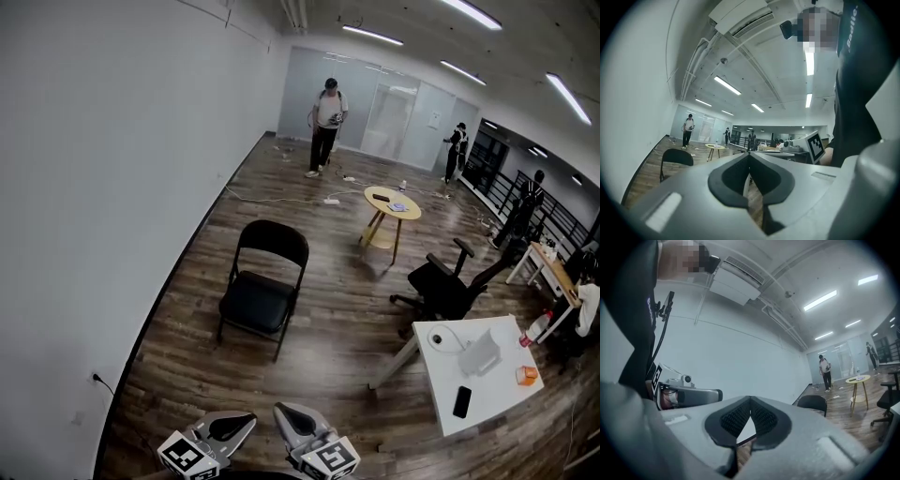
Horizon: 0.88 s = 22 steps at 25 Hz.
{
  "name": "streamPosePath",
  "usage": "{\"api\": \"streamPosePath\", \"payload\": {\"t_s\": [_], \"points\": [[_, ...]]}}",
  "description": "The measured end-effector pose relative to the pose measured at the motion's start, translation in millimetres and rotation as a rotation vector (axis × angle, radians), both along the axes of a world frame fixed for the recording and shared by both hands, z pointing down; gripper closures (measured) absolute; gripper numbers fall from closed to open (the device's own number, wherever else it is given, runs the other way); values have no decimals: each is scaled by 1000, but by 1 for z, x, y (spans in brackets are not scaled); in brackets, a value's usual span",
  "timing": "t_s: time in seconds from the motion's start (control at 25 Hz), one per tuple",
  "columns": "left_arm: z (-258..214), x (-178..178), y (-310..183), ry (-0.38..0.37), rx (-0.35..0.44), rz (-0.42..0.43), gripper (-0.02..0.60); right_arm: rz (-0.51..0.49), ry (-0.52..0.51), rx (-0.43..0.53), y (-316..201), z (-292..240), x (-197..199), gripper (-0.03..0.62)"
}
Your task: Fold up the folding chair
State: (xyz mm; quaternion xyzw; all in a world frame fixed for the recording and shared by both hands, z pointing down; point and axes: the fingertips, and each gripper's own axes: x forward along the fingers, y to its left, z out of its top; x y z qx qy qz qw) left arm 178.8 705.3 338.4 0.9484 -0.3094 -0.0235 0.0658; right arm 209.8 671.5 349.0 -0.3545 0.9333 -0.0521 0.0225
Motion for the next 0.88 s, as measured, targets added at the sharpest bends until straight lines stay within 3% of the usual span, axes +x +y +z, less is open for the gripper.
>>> {"api": "streamPosePath", "payload": {"t_s": [0.32,0.88], "points": [[1,7,-5,-19,-10,-12,589,-8,-7,-12,-5,4,10,597],[16,59,-20,-56,-43,-80,589,-35,-11,-21,-27,22,73,597]]}}
